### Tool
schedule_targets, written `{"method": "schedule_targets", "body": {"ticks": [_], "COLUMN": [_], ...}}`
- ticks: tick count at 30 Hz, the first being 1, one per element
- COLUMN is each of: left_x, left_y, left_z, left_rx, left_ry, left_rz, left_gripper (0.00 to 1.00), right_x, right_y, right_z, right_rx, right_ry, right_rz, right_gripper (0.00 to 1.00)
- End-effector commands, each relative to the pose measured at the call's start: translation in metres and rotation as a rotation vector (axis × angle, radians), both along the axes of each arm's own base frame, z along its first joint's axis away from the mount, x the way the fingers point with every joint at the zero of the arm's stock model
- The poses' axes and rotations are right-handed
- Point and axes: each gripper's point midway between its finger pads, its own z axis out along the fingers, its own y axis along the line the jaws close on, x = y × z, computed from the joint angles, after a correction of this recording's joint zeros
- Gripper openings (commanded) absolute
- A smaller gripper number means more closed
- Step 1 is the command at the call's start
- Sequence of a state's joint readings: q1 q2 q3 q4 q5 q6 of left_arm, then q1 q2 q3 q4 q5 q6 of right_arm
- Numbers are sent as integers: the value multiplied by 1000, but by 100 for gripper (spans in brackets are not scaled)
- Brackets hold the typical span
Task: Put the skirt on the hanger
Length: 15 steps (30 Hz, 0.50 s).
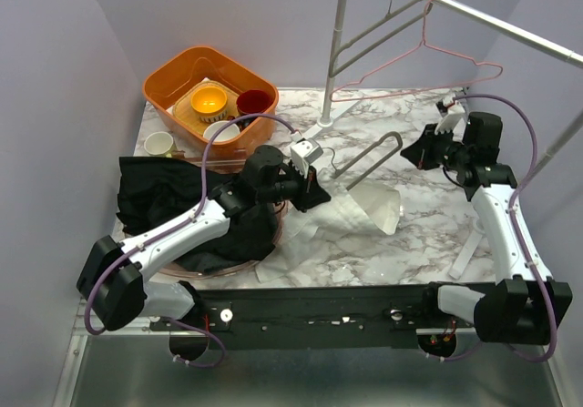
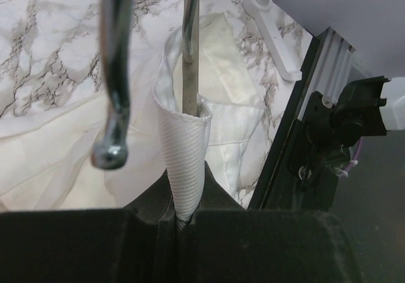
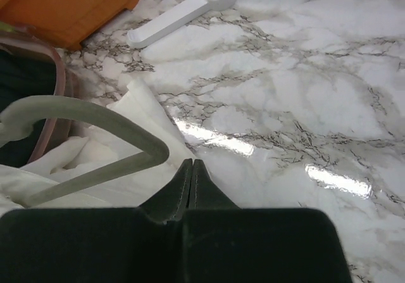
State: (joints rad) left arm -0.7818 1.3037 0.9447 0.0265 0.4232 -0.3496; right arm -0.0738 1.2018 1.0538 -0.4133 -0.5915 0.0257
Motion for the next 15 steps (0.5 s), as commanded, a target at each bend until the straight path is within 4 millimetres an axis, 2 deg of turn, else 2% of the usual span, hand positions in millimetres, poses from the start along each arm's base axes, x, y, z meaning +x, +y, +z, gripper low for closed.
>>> {"method": "schedule_targets", "body": {"ticks": [1,2,3,4,7,10,15], "left_x": [1,3,4,6,10,13,16], "left_y": [9,7,6,5,3,3,6], "left_z": [17,21,22,25,29,35,44], "left_rx": [-1,-18,-29,-40,-57,-68,-86], "left_ry": [-78,-83,-71,-74,-73,-75,-89], "left_rz": [-1,9,17,24,45,55,91], "left_gripper": [0,0,0,0,0,0,0], "right_x": [-18,-26,-34,-40,-63,-80,-92], "right_y": [3,6,11,11,12,15,20], "right_z": [29,16,13,9,-15,-37,-59], "right_rx": [-18,-14,-6,-40,-86,-87,-54], "right_ry": [-92,-54,-46,-56,13,78,171], "right_rz": [57,79,120,156,233,283,322], "right_gripper": [6,13,22,40,62,69,71]}}
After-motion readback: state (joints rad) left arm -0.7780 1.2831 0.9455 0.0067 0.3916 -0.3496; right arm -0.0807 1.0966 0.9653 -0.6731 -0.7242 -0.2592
